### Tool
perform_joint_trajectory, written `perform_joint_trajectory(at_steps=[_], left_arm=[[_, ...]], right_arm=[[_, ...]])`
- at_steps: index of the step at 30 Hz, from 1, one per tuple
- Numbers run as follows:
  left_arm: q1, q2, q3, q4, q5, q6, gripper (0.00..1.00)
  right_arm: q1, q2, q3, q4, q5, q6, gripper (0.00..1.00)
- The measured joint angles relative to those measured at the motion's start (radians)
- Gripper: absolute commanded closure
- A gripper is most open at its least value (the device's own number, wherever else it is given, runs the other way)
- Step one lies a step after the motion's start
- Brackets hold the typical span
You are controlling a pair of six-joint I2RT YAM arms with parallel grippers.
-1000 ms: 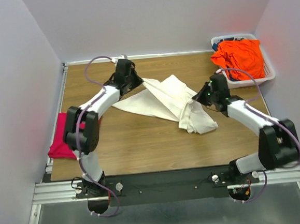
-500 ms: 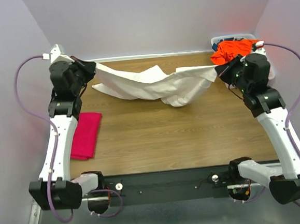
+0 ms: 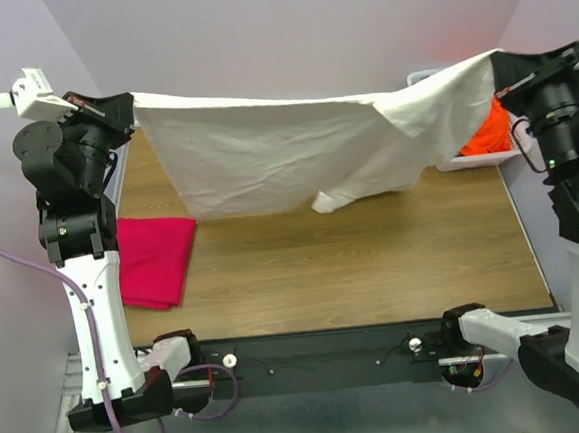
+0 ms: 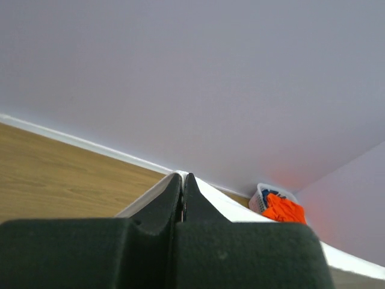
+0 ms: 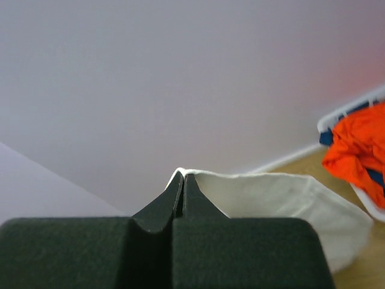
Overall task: Fold and stack the t-shirts
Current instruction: Flatten the tshirt out
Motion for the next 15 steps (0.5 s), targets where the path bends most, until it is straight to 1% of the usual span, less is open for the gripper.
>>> perform_joint_trajectory(at_steps=[4, 7, 11, 14, 15], left_arm=[[0.021, 0.025, 0.042, 0.009, 0.059, -0.027, 1.00], [0.021, 0.036, 0.035, 0.020, 0.088, -0.049, 1.00], [0.023, 0.069, -0.002, 0.077, 0.117, -0.084, 1.00], [0.023, 0.128, -0.027, 0.129, 0.140, -0.111, 1.00], [0.017, 0.175, -0.027, 0.149, 0.147, -0.119, 1.00]], right_arm=[[0.000, 0.070, 0.194, -0.006, 0.007, -0.033, 0.99], [0.000, 0.108, 0.261, -0.003, 0.007, -0.051, 1.00], [0.000, 0.166, 0.259, 0.003, -0.013, -0.064, 0.99], [0.000, 0.253, 0.223, 0.037, -0.048, -0.069, 0.99], [0.000, 0.291, 0.216, 0.050, -0.060, -0.070, 0.99]])
